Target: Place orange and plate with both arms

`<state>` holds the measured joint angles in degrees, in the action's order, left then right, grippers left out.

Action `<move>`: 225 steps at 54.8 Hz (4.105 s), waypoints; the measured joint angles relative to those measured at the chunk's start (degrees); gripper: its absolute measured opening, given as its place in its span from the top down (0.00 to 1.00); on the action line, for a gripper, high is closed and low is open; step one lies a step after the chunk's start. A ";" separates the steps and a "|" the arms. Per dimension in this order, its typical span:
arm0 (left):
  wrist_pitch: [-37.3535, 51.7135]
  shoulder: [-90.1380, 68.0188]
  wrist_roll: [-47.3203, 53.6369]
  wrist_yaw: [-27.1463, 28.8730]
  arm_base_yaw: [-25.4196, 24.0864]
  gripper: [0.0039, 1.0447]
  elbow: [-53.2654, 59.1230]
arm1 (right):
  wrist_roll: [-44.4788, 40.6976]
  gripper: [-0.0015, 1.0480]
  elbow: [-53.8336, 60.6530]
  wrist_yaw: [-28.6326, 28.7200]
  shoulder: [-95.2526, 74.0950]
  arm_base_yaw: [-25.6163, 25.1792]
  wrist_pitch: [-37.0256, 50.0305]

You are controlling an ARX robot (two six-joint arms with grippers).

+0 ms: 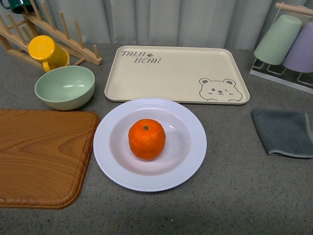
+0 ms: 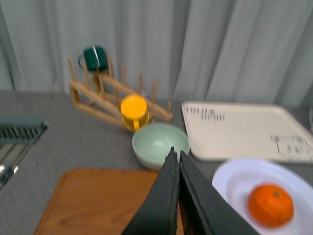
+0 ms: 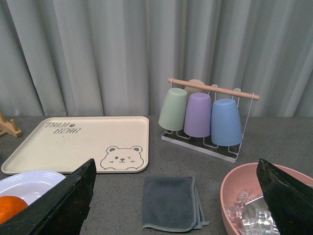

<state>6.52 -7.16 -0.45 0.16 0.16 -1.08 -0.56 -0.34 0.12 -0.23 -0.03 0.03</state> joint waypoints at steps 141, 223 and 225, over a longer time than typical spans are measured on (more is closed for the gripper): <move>-6.49 6.93 0.15 -0.13 -0.02 0.06 0.00 | 56.02 0.79 -48.04 29.83 -130.31 16.33 33.75; -6.49 6.93 0.15 -0.15 0.00 0.06 0.00 | 83.76 0.99 -51.15 18.69 -137.24 16.00 74.31; -6.49 6.93 0.15 -0.15 0.00 0.06 0.00 | 84.02 0.99 -52.24 17.70 -137.70 16.44 73.57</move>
<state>0.03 -0.23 -0.30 0.01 0.16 -1.08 83.46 -52.58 17.82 -137.93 16.40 73.60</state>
